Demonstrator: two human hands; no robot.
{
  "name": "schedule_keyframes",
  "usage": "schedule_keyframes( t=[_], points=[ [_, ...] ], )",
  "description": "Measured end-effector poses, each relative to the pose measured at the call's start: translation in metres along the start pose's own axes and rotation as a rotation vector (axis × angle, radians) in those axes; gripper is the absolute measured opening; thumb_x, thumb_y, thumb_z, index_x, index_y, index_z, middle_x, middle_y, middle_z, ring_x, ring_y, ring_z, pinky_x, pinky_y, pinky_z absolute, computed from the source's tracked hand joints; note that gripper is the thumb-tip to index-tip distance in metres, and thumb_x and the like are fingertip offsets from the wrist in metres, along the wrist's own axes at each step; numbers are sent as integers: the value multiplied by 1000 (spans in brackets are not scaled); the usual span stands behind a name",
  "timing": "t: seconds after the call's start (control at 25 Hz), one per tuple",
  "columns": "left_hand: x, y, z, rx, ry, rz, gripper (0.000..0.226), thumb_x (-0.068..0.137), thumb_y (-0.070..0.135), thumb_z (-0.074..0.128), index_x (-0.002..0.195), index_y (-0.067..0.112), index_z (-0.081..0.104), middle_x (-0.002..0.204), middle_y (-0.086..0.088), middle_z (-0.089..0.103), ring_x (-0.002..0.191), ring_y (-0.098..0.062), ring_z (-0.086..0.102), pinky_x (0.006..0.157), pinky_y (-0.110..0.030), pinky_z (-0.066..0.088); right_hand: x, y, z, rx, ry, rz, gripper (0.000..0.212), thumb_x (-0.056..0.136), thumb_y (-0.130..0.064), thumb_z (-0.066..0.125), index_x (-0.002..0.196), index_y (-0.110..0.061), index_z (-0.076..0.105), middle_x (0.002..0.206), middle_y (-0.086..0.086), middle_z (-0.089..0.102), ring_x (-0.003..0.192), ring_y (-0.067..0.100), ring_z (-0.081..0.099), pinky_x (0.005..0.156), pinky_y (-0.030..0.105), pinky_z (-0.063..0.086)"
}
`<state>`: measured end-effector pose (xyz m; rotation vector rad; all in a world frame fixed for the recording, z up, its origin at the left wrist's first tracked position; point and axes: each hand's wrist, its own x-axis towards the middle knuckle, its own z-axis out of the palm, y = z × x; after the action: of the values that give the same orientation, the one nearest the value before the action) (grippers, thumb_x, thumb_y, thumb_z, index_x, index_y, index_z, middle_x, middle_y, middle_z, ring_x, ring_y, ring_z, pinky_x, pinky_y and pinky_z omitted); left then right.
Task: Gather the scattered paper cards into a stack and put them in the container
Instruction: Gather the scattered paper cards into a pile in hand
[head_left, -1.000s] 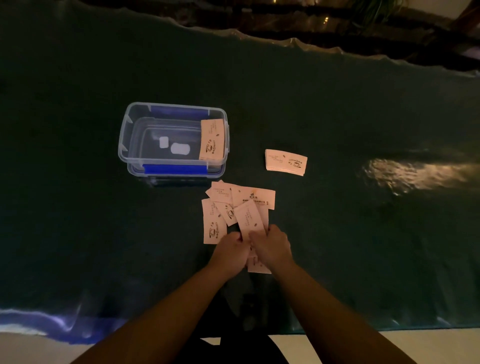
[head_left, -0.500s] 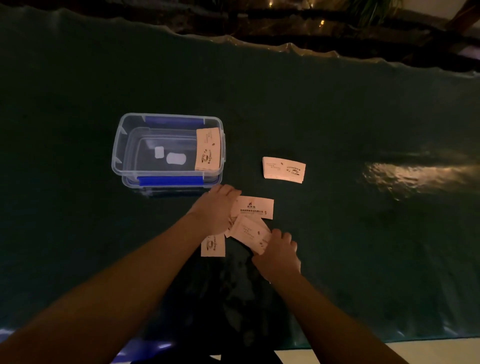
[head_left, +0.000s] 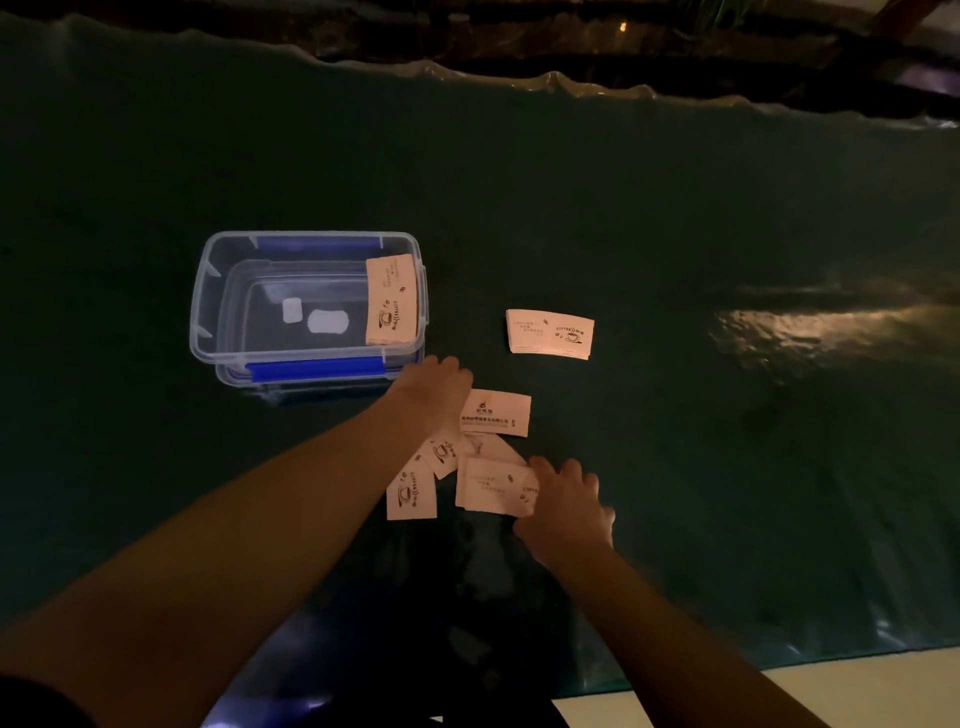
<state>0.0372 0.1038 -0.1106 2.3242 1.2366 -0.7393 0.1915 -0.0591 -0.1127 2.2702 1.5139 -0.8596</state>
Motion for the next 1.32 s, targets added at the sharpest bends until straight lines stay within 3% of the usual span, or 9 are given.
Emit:
schedule_keyframes(
  t=[0.2,0.44,0.64,0.84,0.96,1.04,1.12,1.2,1.32],
  points=[
    [-7,-8,6,45,19,6,73,84,44,82,143,14,50,139,-12,52,126,-28,54,104,-45,49,1,0,5,-25,52,-54,82,75,-54,74,146,-30,40,134,3,47,127,28,43,99,56,45],
    [-26,-26,21,92,53,137,74,81,31,82,147,26,48,148,-3,47,134,-25,46,106,-47,47,7,1,2,-94,10,-130,85,73,-52,79,146,-26,44,141,-1,50,130,25,45,106,56,42],
    [-40,-29,28,-71,-36,111,73,81,18,79,145,37,49,159,1,34,147,-31,29,112,-66,39,2,19,1,-60,65,9,82,70,-52,81,139,-21,50,133,2,53,124,26,50,98,50,49],
    [-49,-24,41,-49,-77,150,81,79,12,77,147,45,48,164,1,26,153,-33,16,112,-73,31,15,23,-12,103,69,134,88,70,-57,83,138,-13,48,134,8,54,123,29,52,98,49,53],
    [-56,-23,53,-137,49,167,95,82,14,78,160,42,31,172,2,19,160,-29,7,121,-68,21,22,8,-11,146,56,124,85,68,-59,83,132,-12,51,128,9,56,118,30,54,94,49,55],
    [-65,-20,64,-335,210,14,99,83,22,80,164,33,24,173,-1,18,160,-28,10,124,-61,22,27,-6,-7,200,45,107,84,66,-59,81,129,-11,53,125,9,56,117,30,55,91,51,56],
    [-78,-14,75,-642,293,-313,100,81,20,83,163,29,26,168,-5,26,155,-30,25,120,-58,35,31,-21,-4,264,28,115,86,67,-60,80,131,-11,51,127,9,56,119,31,56,91,52,57],
    [-88,-6,85,-922,268,-554,85,83,24,81,156,22,37,156,-10,39,143,-32,43,112,-55,48,34,-34,-3,302,-3,131,91,67,-61,79,137,-12,47,132,9,53,122,31,54,92,51,57],
    [-96,11,93,-1108,202,-647,79,80,34,84,147,18,47,145,-10,47,128,-28,55,99,-42,53,38,-47,-2,316,-54,160,97,66,-63,75,143,-14,42,138,9,49,126,31,52,90,47,56]
  ],
)
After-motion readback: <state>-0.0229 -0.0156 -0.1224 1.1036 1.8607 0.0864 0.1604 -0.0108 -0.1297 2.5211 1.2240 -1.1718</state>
